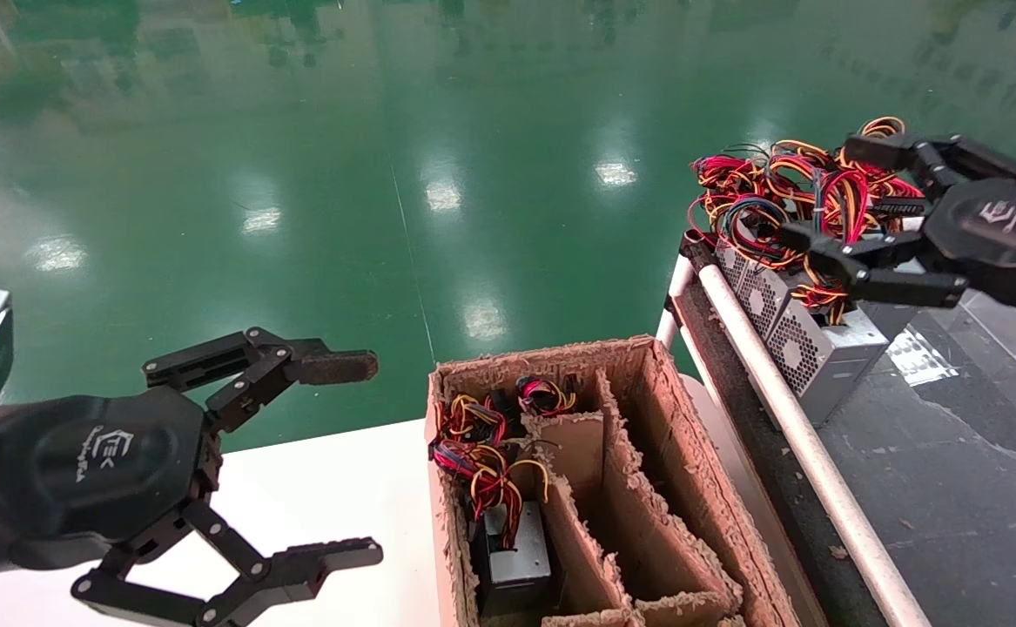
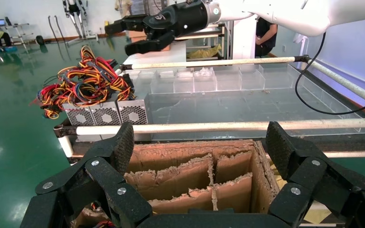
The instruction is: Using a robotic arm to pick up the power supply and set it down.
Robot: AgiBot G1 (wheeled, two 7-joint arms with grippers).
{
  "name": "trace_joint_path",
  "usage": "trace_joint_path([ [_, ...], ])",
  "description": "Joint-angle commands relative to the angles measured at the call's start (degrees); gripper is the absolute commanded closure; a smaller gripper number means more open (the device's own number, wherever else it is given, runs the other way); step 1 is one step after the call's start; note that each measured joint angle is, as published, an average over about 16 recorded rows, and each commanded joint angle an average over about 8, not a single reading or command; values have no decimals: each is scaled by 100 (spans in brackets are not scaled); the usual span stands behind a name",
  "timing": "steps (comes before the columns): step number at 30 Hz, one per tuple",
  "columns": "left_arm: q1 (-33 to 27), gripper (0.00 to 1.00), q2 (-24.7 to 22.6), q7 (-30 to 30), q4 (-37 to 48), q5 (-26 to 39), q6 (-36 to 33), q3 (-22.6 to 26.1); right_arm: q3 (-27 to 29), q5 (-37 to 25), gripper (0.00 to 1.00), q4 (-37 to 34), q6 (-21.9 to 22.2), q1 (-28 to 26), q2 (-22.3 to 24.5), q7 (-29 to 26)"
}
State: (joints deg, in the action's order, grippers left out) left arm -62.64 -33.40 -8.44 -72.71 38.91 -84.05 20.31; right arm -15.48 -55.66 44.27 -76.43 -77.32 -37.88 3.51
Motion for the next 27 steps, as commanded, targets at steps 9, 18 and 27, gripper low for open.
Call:
trace_joint_path([
  [9, 0, 0, 0, 0, 0, -1, 0, 1, -14, 364, 0, 774, -245, 416, 76, -377],
  [18, 0, 0, 1, 1, 0, -1, 1, 1, -27, 692, 0, 1471, -465, 791, 143, -716],
  [27, -1, 0, 1, 1, 0, -1, 1, 2, -40, 1020, 0, 2168, -685, 1166, 211, -1055],
])
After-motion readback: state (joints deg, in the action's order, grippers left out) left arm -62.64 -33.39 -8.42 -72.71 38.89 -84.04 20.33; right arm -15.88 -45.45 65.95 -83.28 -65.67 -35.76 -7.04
